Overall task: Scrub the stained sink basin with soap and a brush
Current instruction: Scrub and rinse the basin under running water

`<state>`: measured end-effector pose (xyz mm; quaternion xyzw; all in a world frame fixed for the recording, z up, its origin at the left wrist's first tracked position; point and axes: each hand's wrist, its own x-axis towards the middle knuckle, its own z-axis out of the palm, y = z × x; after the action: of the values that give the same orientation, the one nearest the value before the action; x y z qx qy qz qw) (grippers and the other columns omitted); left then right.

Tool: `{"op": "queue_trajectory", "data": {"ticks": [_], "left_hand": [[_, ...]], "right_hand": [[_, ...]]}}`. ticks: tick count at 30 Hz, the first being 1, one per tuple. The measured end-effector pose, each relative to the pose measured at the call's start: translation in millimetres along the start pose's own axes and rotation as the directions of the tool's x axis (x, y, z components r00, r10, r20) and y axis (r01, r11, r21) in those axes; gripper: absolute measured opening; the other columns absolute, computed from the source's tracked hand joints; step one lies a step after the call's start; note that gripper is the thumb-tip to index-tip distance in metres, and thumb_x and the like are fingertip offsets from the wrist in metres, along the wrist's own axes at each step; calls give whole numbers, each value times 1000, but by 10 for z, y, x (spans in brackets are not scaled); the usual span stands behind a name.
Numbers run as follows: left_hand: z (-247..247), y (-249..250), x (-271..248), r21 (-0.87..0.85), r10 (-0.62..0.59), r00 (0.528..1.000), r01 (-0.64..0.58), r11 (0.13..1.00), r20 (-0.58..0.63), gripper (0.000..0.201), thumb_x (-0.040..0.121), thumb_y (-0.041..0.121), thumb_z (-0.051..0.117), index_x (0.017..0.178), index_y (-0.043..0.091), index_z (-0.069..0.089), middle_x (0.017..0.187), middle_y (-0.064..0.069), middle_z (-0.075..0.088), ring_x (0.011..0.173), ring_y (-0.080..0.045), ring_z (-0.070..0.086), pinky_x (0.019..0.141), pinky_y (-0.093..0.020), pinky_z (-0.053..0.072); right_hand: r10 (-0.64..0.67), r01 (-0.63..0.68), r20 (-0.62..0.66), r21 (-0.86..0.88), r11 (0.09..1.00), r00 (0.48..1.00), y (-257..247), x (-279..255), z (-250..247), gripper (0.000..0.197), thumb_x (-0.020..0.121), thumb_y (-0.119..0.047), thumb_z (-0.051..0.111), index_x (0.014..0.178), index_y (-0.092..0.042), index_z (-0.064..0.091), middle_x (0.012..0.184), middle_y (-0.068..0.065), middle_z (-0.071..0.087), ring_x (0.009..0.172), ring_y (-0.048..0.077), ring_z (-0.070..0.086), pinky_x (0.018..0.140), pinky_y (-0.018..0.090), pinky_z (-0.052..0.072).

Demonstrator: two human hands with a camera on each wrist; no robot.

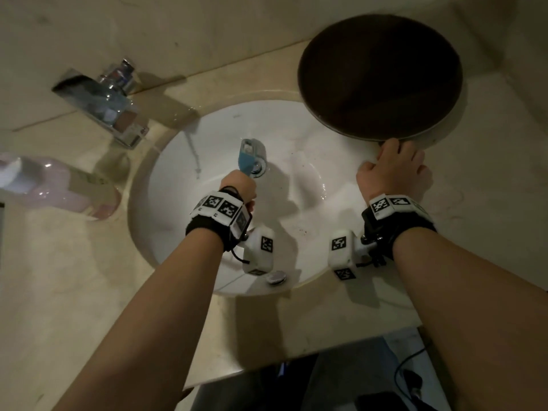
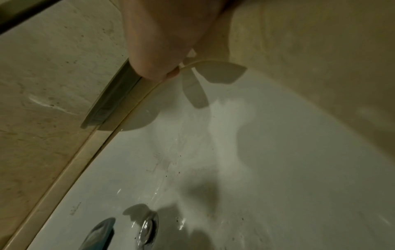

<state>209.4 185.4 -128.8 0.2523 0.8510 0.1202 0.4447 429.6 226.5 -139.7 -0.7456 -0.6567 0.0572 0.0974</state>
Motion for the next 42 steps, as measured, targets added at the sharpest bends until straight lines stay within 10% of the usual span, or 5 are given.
{"op": "queue_trajectory", "data": {"ticks": [5, 28, 31, 34, 42], "left_hand": [[-386, -360, 94, 68, -69, 981, 83, 994, -182, 30, 92, 9, 42, 113, -7, 55, 112, -19, 64, 99, -34, 64, 91, -42, 52], [-618, -660, -215, 255, -118, 899, 243, 936, -422, 47, 94, 10, 42, 137, -5, 26, 142, -21, 33, 131, -33, 37, 106, -38, 33], [-622, -613, -207, 274, -30, 970, 97, 957, -239, 39, 95, 8, 36, 131, -9, 40, 113, -19, 54, 106, -32, 52, 84, -29, 46], [-539, -550, -285, 145, 32, 997, -41, 989, 65, 25, 96, 12, 38, 97, 3, 62, 74, -5, 49, 56, -16, 40, 47, -21, 30], [-89, -276, -207, 175, 88, 891, -183, 967, 445, 15, 100, 15, 33, 101, 13, 48, 70, -1, 52, 49, -12, 36, 40, -12, 27]], "right_hand": [[-2, 2, 12, -2, 1000, 1000, -9, -2, -22, 34, 79, -18, 50, 110, -5, 50, 118, 20, 48, 110, 35, 45, 89, 46, 36], [-17, 16, 15, 53, 998, 1000, 7, -39, -78, 34, 79, -12, 48, 111, -3, 50, 121, 21, 47, 113, 34, 44, 91, 43, 35], [-21, 20, 18, 64, 998, 1000, 22, -45, -86, 34, 78, -11, 48, 111, -3, 50, 121, 21, 48, 114, 34, 44, 91, 43, 35], [-25, 24, 9, 60, 998, 1000, 36, -57, -78, 32, 79, -10, 48, 109, -2, 52, 119, 22, 49, 113, 35, 45, 90, 43, 35], [-1, 1, 14, 41, 999, 1000, 12, -23, -41, 31, 80, -12, 47, 110, -2, 51, 119, 21, 50, 113, 35, 45, 90, 43, 35]]}}
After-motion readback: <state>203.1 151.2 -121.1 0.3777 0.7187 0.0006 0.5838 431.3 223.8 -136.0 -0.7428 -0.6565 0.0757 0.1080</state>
